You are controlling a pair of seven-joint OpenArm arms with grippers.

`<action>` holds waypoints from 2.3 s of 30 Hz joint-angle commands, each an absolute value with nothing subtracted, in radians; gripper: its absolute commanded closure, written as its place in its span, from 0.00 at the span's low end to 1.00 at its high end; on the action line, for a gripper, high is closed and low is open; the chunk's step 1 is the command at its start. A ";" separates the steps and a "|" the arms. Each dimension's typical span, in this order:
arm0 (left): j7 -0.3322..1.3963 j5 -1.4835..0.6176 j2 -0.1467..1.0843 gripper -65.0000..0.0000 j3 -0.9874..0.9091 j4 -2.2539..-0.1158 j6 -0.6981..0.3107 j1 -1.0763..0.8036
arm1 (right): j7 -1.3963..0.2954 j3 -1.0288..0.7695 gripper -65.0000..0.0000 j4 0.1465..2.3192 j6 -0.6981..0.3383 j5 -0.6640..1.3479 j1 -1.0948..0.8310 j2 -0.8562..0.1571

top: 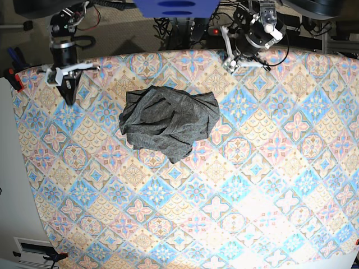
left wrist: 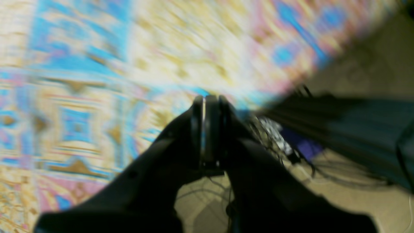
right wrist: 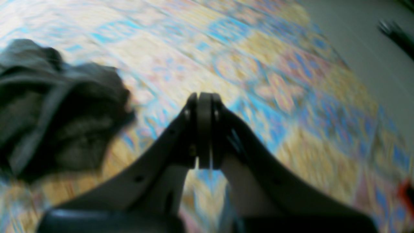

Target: Layout the t-shirt on the table in an organized manner, then fold the t-shirt properly

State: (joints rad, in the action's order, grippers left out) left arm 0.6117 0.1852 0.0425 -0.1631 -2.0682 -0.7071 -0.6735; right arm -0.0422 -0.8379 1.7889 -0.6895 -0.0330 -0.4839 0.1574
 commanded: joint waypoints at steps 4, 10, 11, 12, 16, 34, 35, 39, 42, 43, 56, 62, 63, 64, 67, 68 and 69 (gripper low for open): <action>0.584 0.170 0.062 1.00 -0.186 -2.084 -0.698 -0.673 | -0.022 -0.929 1.00 1.722 -0.698 0.035 -0.527 0.157; 0.579 0.180 0.058 1.00 -0.232 -2.087 -0.698 -0.723 | -0.018 -1.076 1.00 1.607 -0.698 0.108 -0.568 0.157; 0.578 0.179 0.059 1.00 -0.226 -2.089 -0.698 -0.750 | -0.018 -1.098 1.00 1.587 -0.698 0.105 -0.568 0.157; 0.578 0.171 0.059 1.00 -0.225 -2.092 -0.698 -0.780 | -0.016 -1.122 1.00 1.564 -0.698 0.105 -0.568 0.157; 0.576 0.170 0.053 1.00 -0.200 -2.091 -0.698 -0.858 | -0.016 -1.193 1.00 1.501 -0.698 0.102 -0.568 0.157; 0.547 0.354 -0.076 1.00 -0.407 -1.567 -0.698 -0.816 | -0.015 -1.194 1.00 1.033 -0.698 -0.288 -0.437 0.154; 0.509 0.358 -0.076 1.00 -0.407 -1.509 -0.698 -0.794 | -0.015 -1.193 1.00 1.007 -0.698 -0.295 -0.435 0.153; 0.398 0.438 -0.074 1.00 -0.453 -1.242 -0.698 -0.662 | -0.015 -1.196 1.00 0.880 -0.698 -0.394 -0.433 0.136; 0.340 0.532 -0.068 1.00 -0.549 -1.044 -0.698 -0.532 | -0.015 -1.196 1.00 0.814 -0.698 -0.460 -0.395 0.084; 0.308 0.564 -0.054 1.00 -0.582 -0.977 -0.698 -0.490 | -0.015 -1.198 1.00 0.791 -0.698 -0.470 -0.358 0.064; 0.002 0.966 0.186 1.00 -0.748 -0.110 -0.492 -0.056 | 0.058 -1.230 1.00 0.283 -0.519 -0.568 -0.234 -0.087; 0.002 0.978 0.189 1.00 -0.748 -0.058 -0.369 -0.005 | 0.064 -1.230 1.00 0.145 -0.371 -0.591 -0.094 -0.094; 0.002 0.980 0.189 1.00 -0.748 -0.058 -0.360 -0.004 | 0.064 -1.230 1.00 0.143 -0.361 -0.591 -0.091 -0.094; 0.002 0.980 0.188 1.00 -0.746 -0.058 -0.357 0.004 | 0.064 -1.230 1.00 0.143 -0.351 -0.591 -0.090 -0.094; 0.004 0.980 0.188 1.00 -0.746 -0.053 -0.357 0.010 | 0.064 -1.230 1.00 0.143 -0.326 -0.591 -0.090 -0.094; 0.004 0.980 0.188 1.00 -0.746 -0.054 -0.357 0.010 | 0.064 -1.230 1.00 0.143 -0.320 -0.591 -0.090 -0.094; 0.004 0.980 0.188 1.00 -0.746 -0.056 -0.357 0.010 | 0.064 -1.230 1.00 0.143 -0.317 -0.591 -0.090 -0.094</action>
State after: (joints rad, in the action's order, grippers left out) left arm 0.0044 0.9779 0.1856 -0.7471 -0.0532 -0.3515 0.0048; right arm 0.0269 -1.2289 0.1310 -0.2989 -0.6033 -0.1291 -0.0860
